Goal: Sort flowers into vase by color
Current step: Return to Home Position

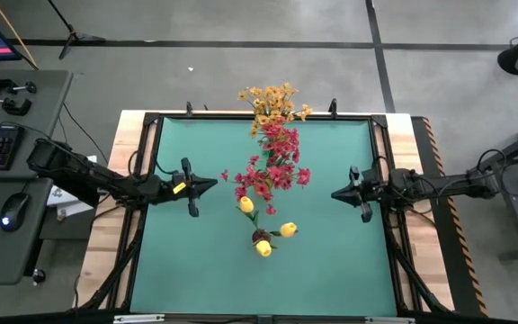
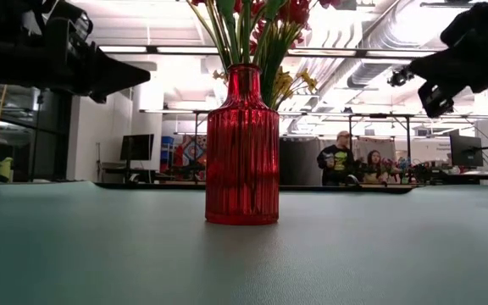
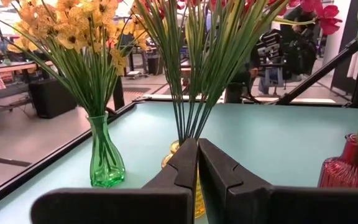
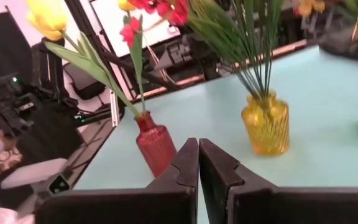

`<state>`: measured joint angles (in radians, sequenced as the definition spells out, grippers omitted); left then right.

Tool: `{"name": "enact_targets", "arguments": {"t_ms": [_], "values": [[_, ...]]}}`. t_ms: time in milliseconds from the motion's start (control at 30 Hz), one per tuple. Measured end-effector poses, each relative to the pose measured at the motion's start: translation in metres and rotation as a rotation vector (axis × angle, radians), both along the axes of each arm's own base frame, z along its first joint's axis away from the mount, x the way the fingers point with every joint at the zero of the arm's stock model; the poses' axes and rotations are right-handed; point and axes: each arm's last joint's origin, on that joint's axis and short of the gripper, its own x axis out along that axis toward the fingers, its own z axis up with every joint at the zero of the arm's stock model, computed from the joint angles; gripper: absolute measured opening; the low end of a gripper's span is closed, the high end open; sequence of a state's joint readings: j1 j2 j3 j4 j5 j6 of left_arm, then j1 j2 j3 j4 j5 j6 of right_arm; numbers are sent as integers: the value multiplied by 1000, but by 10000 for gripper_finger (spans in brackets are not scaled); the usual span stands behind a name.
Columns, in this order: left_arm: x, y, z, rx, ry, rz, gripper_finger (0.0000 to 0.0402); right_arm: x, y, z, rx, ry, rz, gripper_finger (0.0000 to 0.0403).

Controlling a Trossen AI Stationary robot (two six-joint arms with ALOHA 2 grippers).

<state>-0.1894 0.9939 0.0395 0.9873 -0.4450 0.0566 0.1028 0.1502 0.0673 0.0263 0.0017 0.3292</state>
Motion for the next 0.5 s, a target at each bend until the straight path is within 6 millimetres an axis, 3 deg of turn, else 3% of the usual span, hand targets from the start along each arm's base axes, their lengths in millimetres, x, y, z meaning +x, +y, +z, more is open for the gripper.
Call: {"name": "enact_targets", "arguments": {"t_ms": [333, 500], "values": [[-2, 0, 0, 2, 10, -1, 0, -1, 0, -5, 24, 55, -3, 0], [-11, 2, 6, -6, -30, -2, 0, -12, -1, -3, 29, 3, 2, 0]]}}
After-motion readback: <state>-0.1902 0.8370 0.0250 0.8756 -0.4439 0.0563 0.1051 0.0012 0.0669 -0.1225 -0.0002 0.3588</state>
